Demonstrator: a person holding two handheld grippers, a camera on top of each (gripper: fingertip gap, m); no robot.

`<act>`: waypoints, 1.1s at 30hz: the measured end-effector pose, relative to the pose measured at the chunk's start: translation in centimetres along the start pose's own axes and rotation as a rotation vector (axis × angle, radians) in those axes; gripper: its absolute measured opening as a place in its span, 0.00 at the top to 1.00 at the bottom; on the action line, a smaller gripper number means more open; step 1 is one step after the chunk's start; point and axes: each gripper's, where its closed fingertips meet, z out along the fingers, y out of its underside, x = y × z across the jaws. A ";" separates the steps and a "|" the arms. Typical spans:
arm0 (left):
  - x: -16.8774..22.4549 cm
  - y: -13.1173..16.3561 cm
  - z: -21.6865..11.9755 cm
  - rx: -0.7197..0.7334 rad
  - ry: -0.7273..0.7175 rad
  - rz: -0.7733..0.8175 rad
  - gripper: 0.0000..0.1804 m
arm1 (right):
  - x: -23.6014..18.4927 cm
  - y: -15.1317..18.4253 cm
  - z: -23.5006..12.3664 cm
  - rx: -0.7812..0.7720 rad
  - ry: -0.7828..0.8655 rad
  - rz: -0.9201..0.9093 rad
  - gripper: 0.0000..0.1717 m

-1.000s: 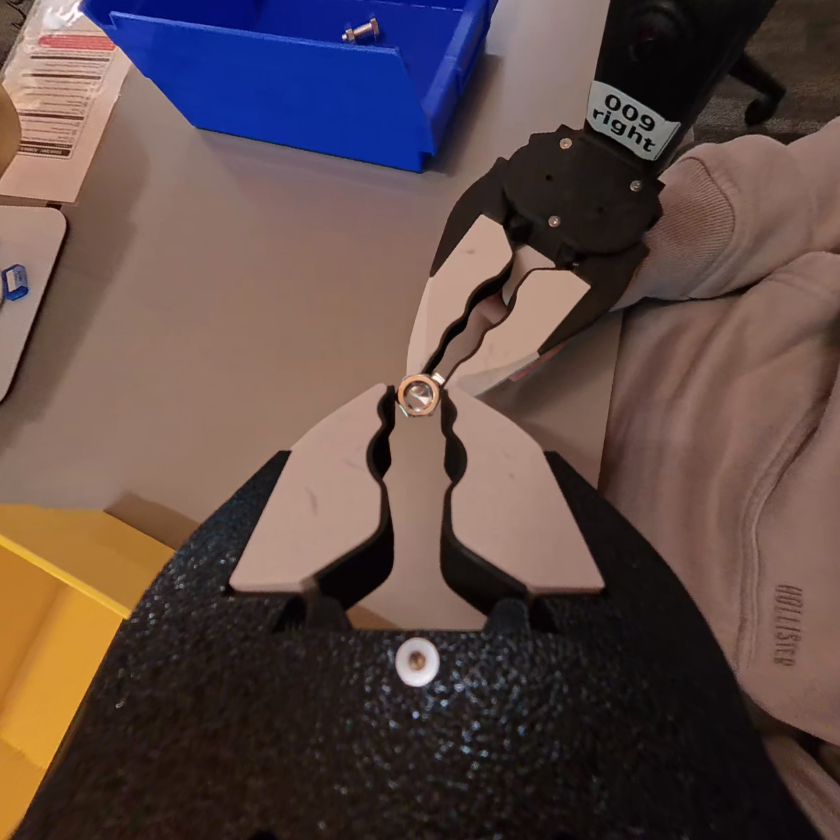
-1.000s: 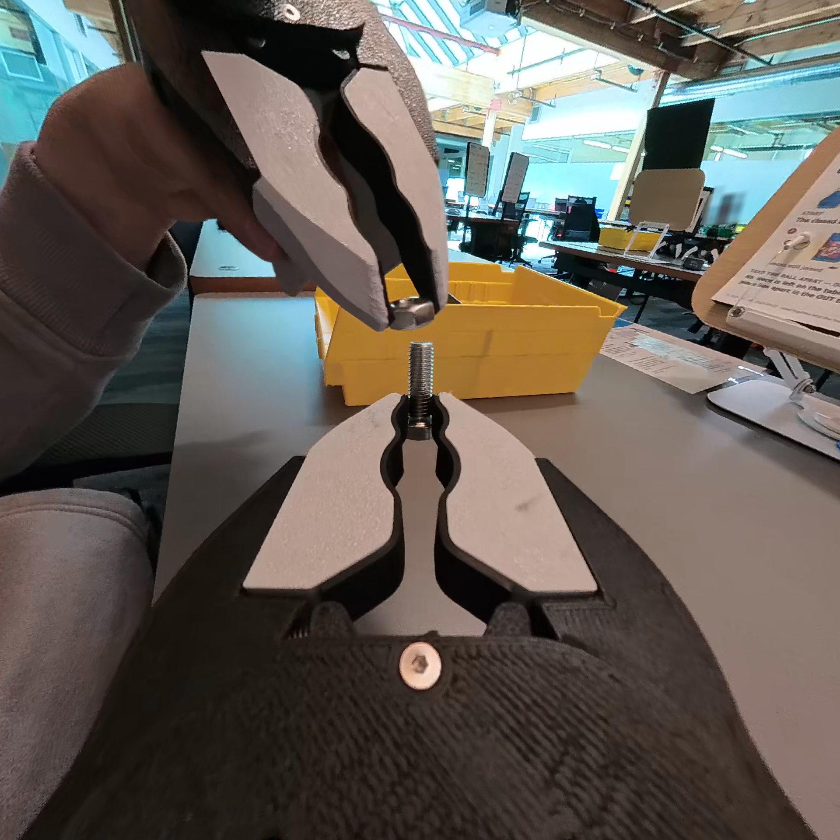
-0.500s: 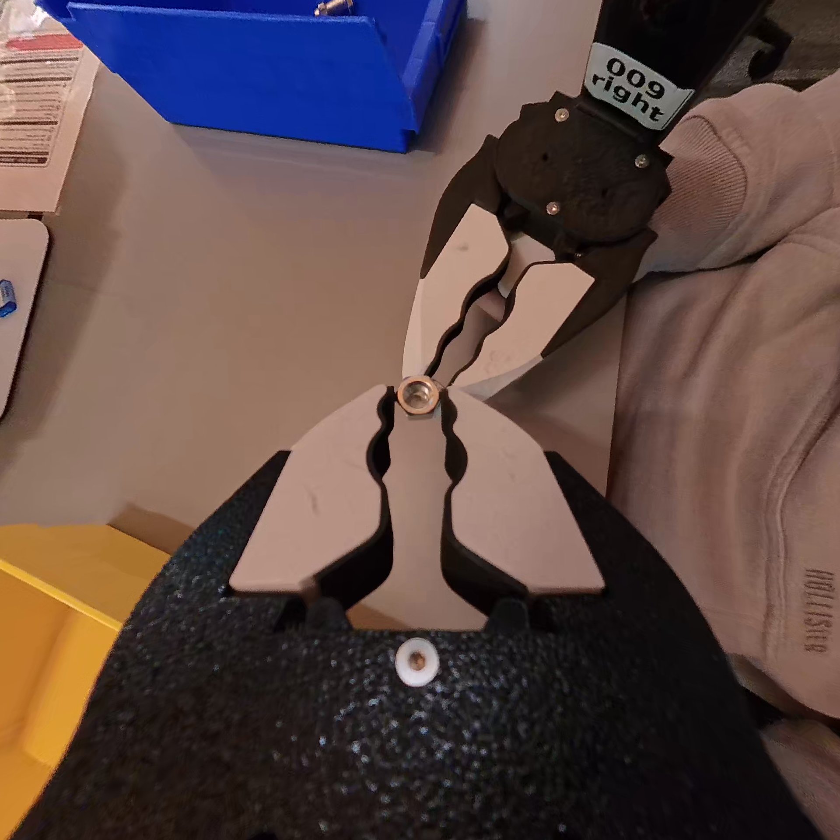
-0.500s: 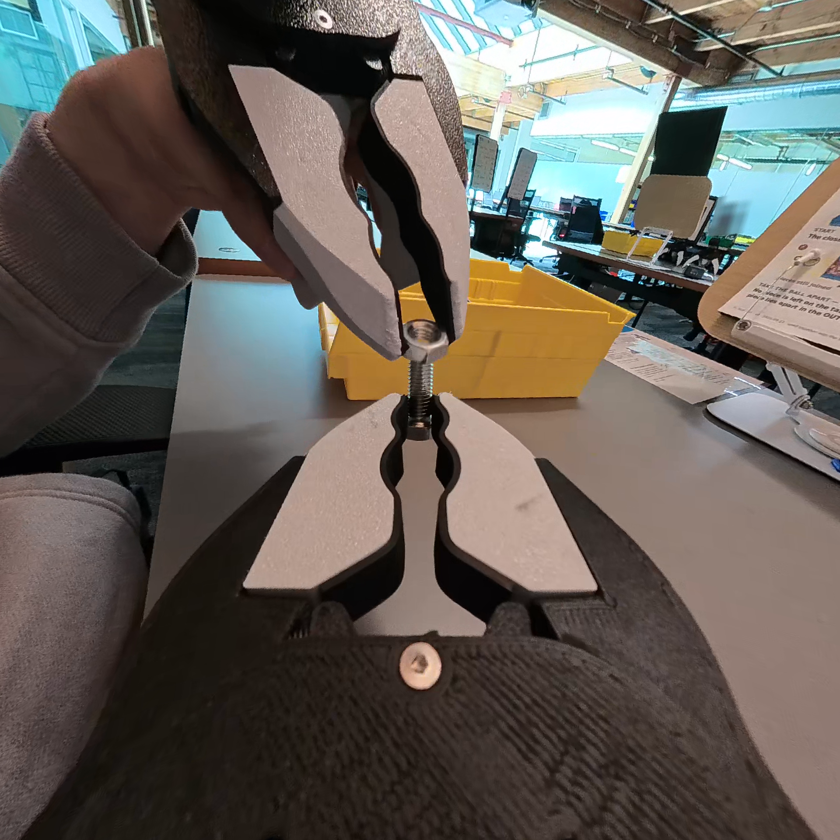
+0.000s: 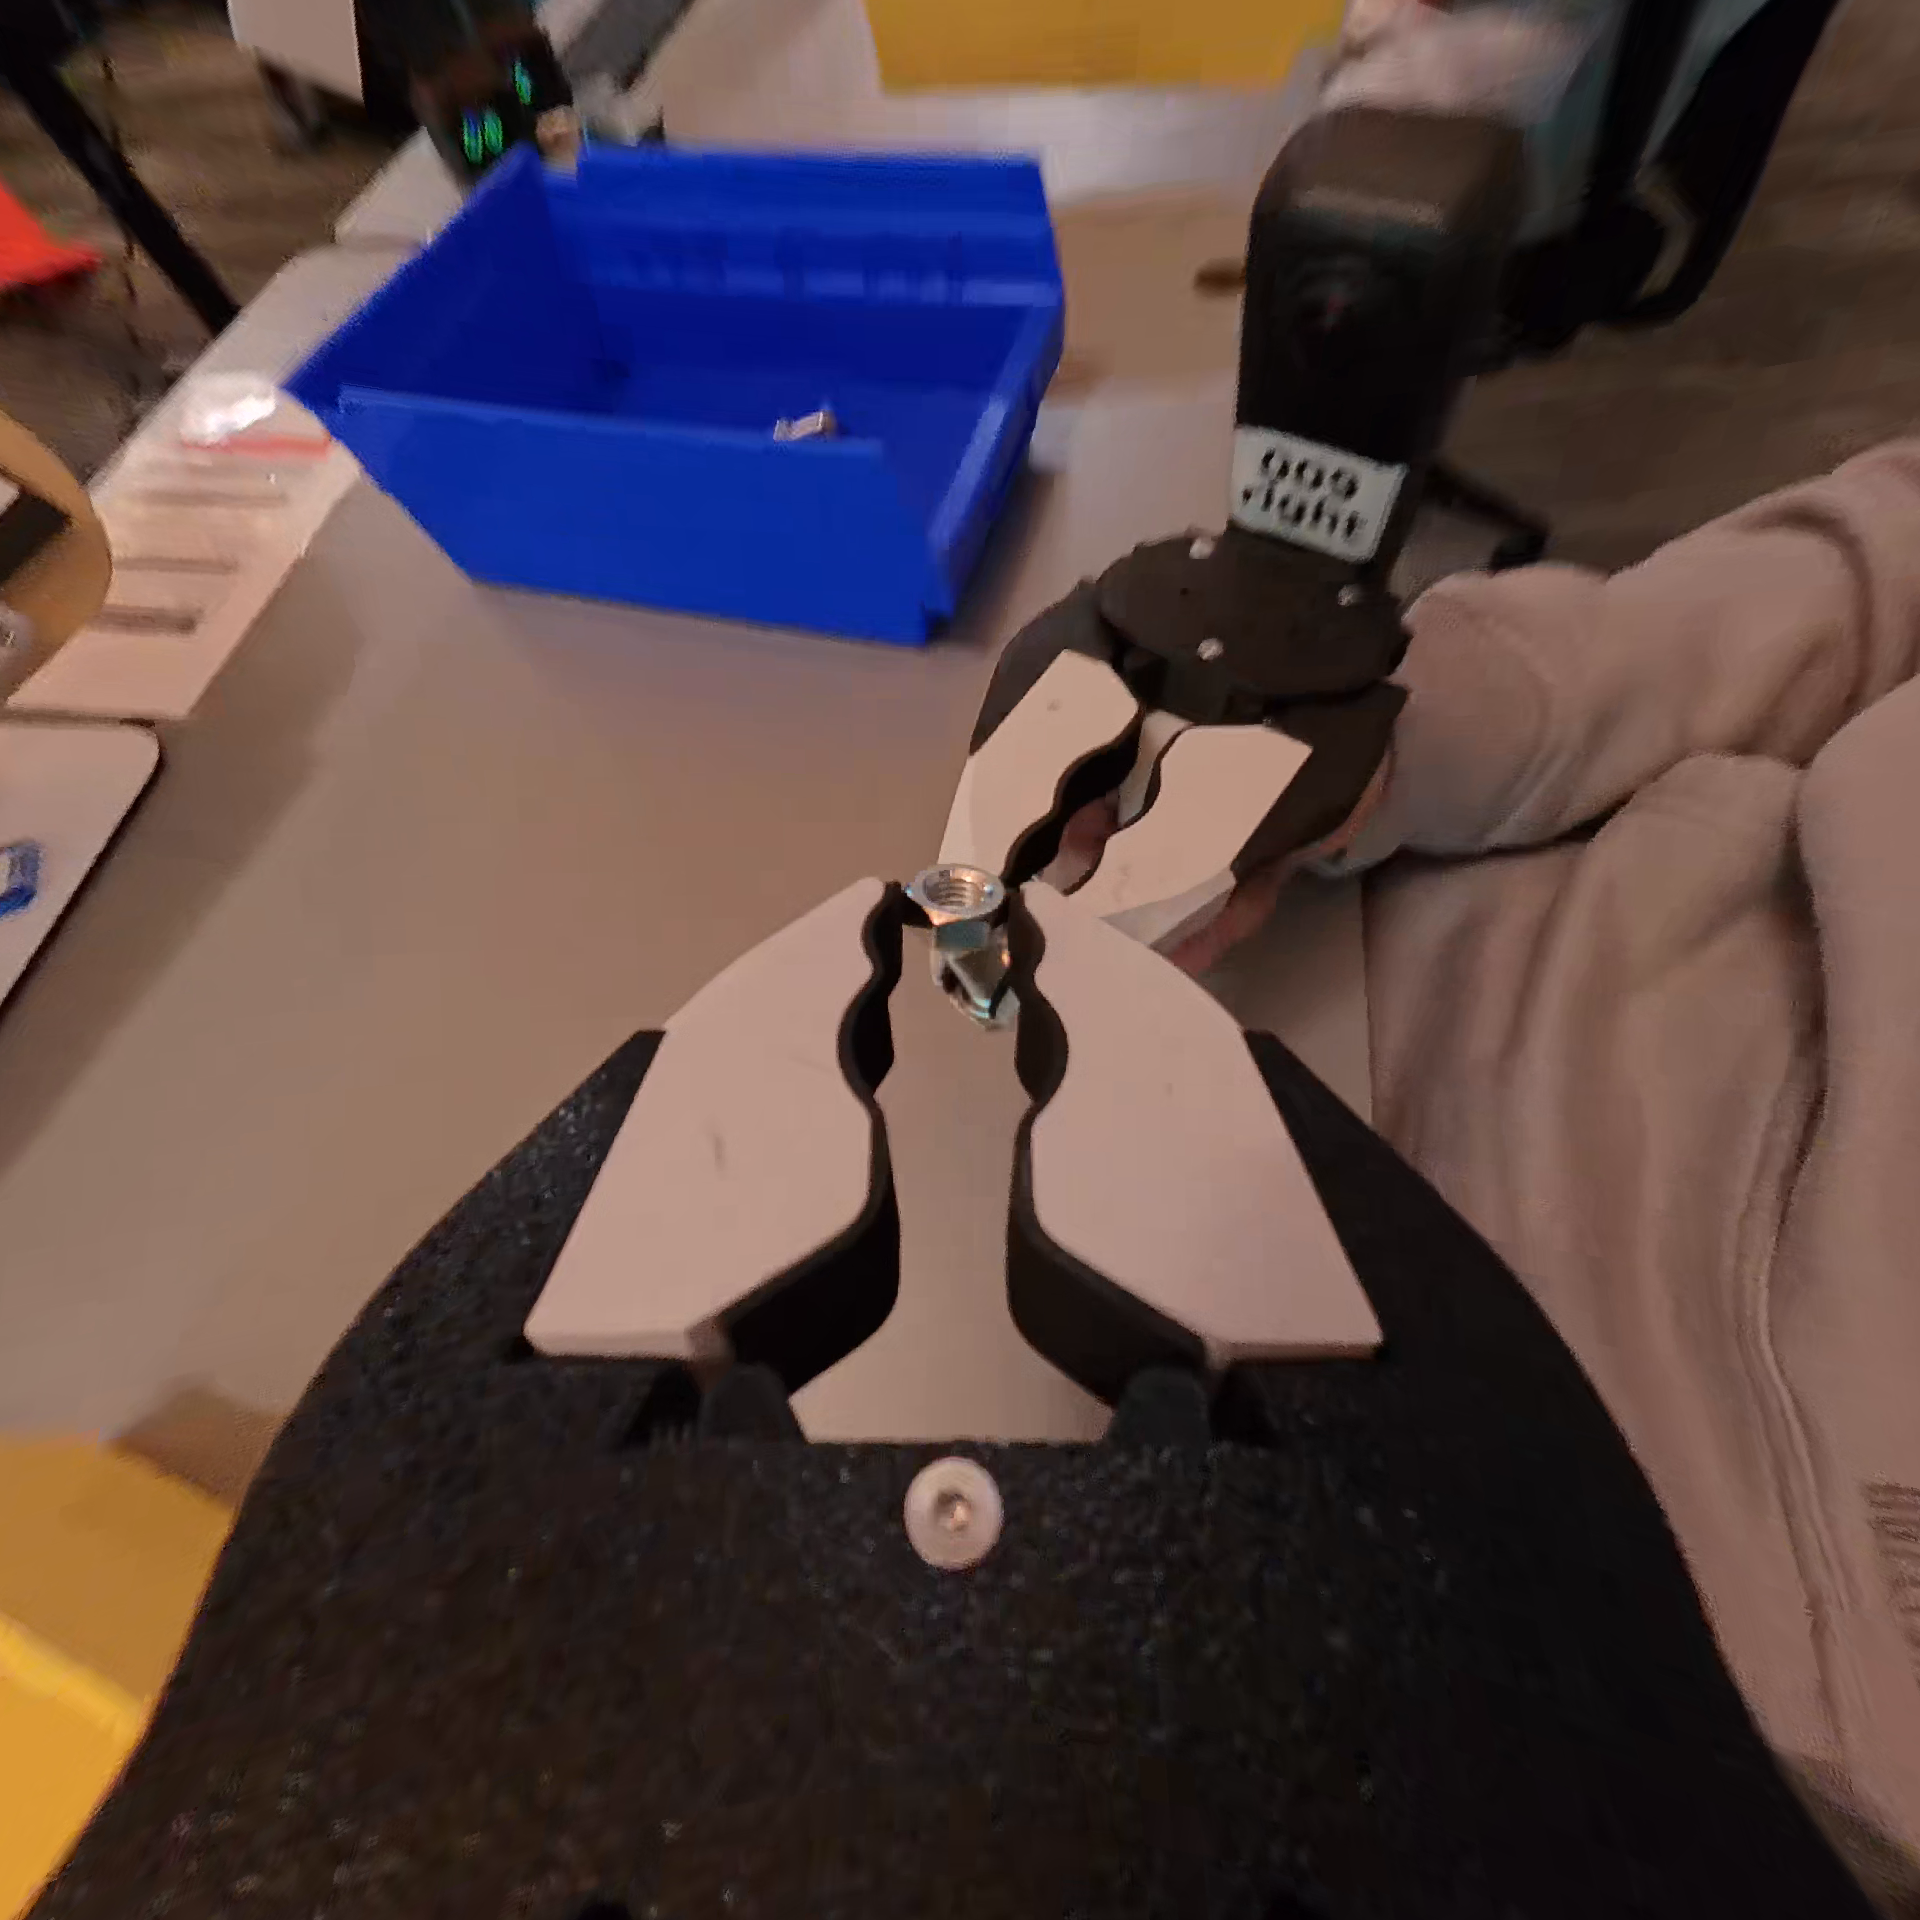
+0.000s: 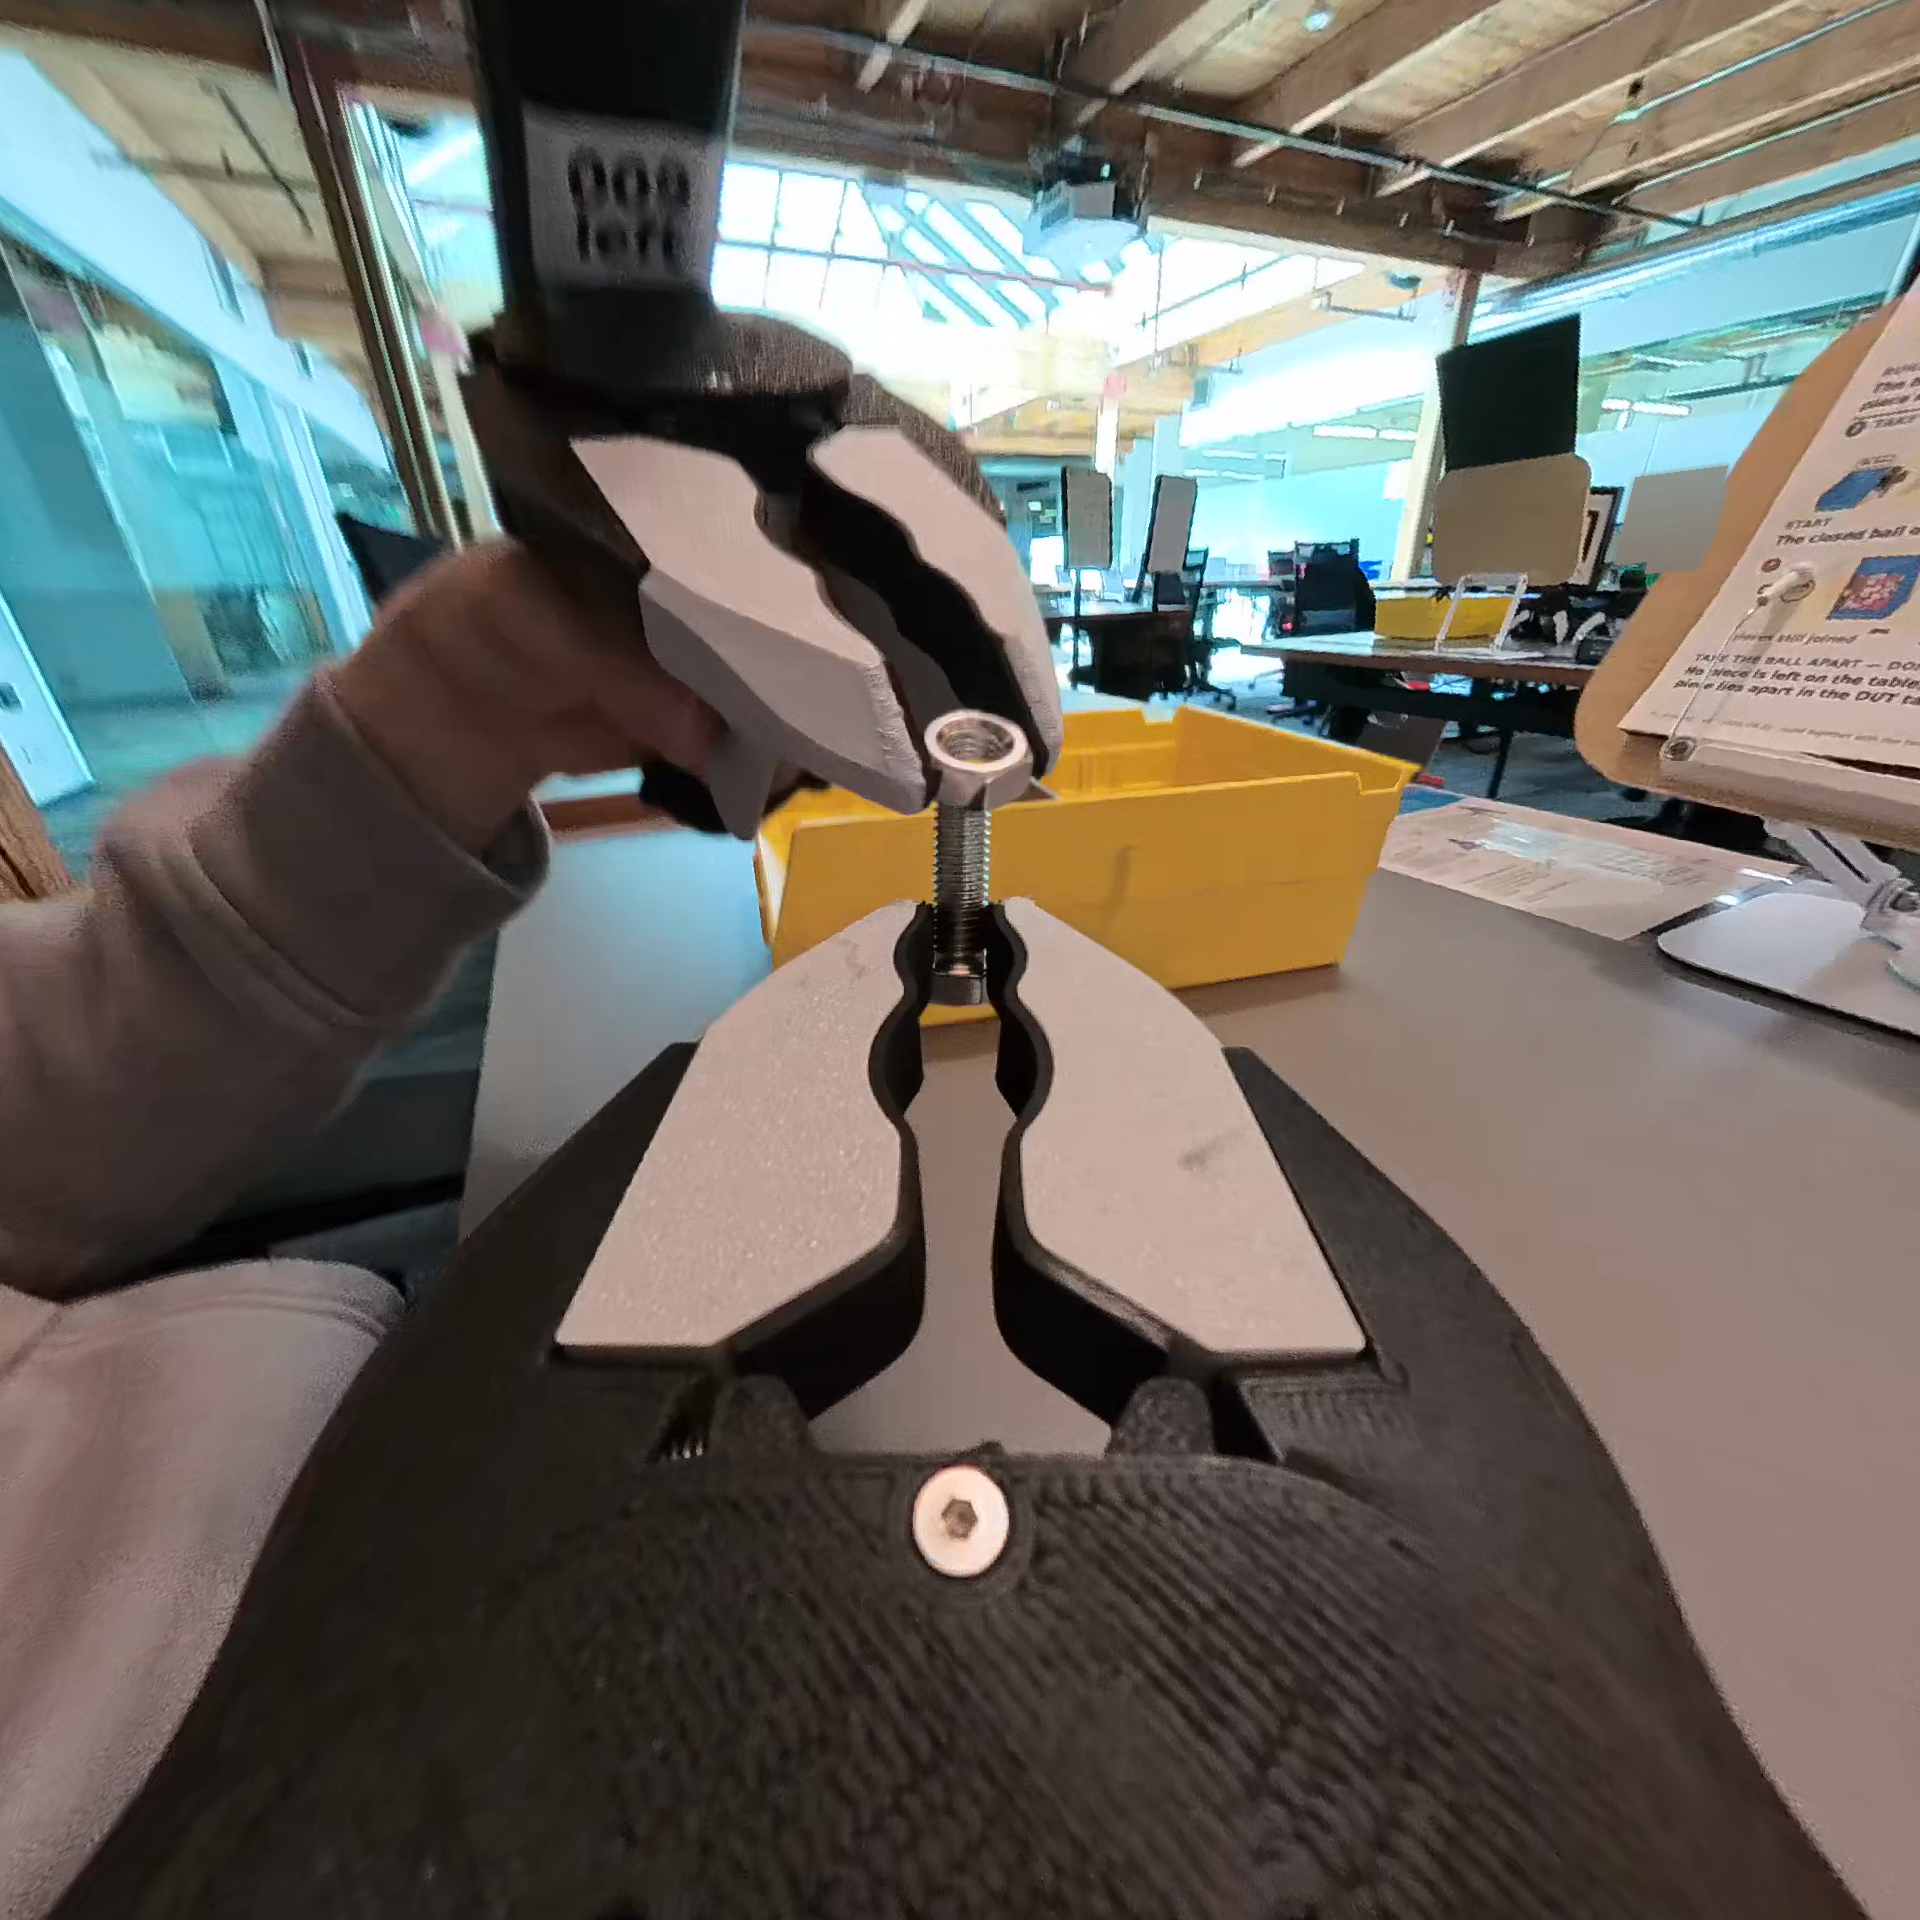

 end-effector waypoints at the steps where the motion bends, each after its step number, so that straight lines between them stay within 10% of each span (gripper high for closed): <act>1: 0.1 -0.4 0.0 0.046 0.025 -0.010 0.90 | 0.0 -0.5 -0.1 0.023 -0.003 0.020 0.95; 11: 0.9 -3.2 -0.4 0.329 0.167 -0.038 0.90 | -0.3 -3.2 -0.8 0.151 -0.047 0.109 0.95; 33: 1.3 -3.5 -0.9 0.444 0.250 -0.023 0.90 | -0.6 -3.4 -0.9 0.141 -0.061 0.060 0.95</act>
